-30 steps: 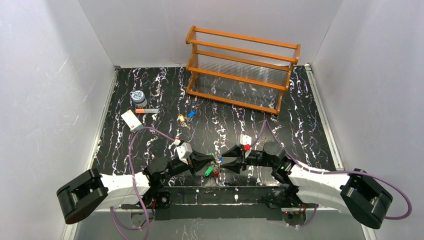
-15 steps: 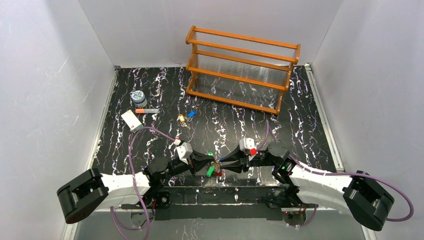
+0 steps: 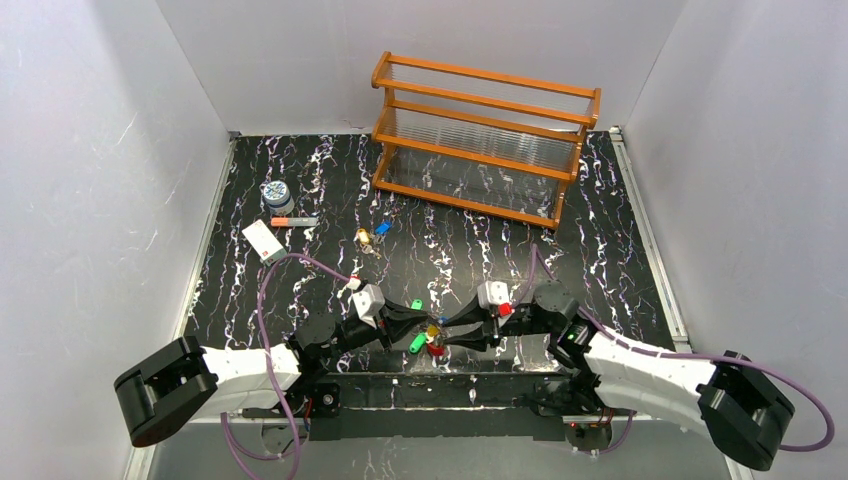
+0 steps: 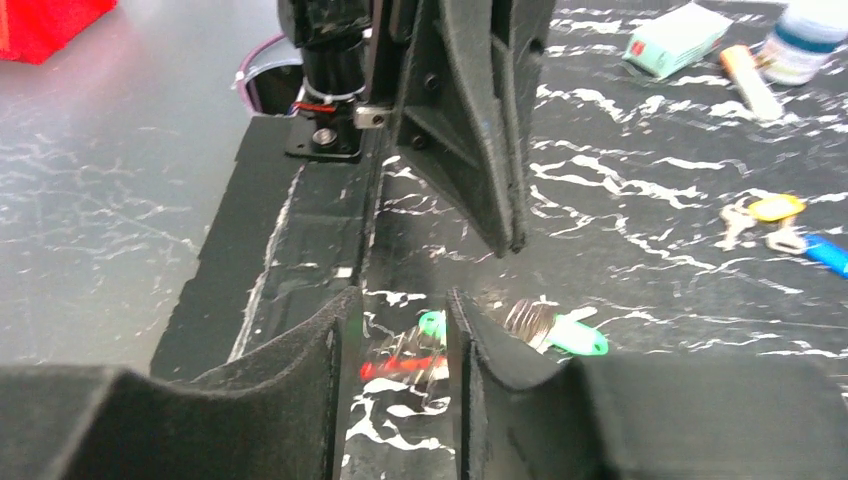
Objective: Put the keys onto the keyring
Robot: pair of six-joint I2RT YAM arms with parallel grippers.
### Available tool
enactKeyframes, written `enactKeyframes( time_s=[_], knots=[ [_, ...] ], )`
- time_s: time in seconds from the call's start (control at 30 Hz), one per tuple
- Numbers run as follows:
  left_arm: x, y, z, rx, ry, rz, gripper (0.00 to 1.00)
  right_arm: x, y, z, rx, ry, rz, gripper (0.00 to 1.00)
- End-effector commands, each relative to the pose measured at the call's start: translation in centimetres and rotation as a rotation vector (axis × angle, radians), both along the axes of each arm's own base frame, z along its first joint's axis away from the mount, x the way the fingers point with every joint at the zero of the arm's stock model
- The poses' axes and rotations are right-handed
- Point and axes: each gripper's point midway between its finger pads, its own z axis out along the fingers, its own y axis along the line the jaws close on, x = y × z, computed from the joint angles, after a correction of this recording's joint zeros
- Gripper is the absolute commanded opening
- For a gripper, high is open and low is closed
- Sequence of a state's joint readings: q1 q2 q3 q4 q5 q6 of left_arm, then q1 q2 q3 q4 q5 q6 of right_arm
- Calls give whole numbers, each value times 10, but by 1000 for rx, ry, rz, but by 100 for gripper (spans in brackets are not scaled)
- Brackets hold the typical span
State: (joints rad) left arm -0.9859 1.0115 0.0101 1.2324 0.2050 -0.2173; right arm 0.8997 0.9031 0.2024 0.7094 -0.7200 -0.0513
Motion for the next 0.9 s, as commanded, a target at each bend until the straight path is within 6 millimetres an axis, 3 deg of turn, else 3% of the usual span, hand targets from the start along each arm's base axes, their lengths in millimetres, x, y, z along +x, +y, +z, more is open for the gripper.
enactKeyframes(
  time_s=[0.0, 0.1, 0.27, 0.33, 0.47, 0.53, 0.7, 0.87],
  knots=[
    [1, -2, 15, -42, -38, 0, 0, 21, 5, 45, 115, -109, -101, 47],
    [0, -3, 15, -40, -40, -6, 0, 32, 6, 48, 119, -110, -160, 52],
    [1, -3, 12, -32, -33, -4, 0, 46, 8, 24, 31, -54, -225, 53],
    [3, -2, 8, -24, -16, 10, 0, 54, 4, 17, 24, -22, -289, 58],
    [17, 5, -2, -29, 83, 111, 35, 78, -12, 4, 37, 113, -500, 81],
    [24, 9, -8, -28, 144, 165, 48, 88, -21, -3, 40, 186, -599, 85],
    [36, 17, -28, -4, 277, 274, 57, 117, -53, -23, 14, 438, -923, 92],
    [40, 21, -46, -6, 462, 353, 59, 105, -66, -57, -212, 636, -1014, 94]
  ],
)
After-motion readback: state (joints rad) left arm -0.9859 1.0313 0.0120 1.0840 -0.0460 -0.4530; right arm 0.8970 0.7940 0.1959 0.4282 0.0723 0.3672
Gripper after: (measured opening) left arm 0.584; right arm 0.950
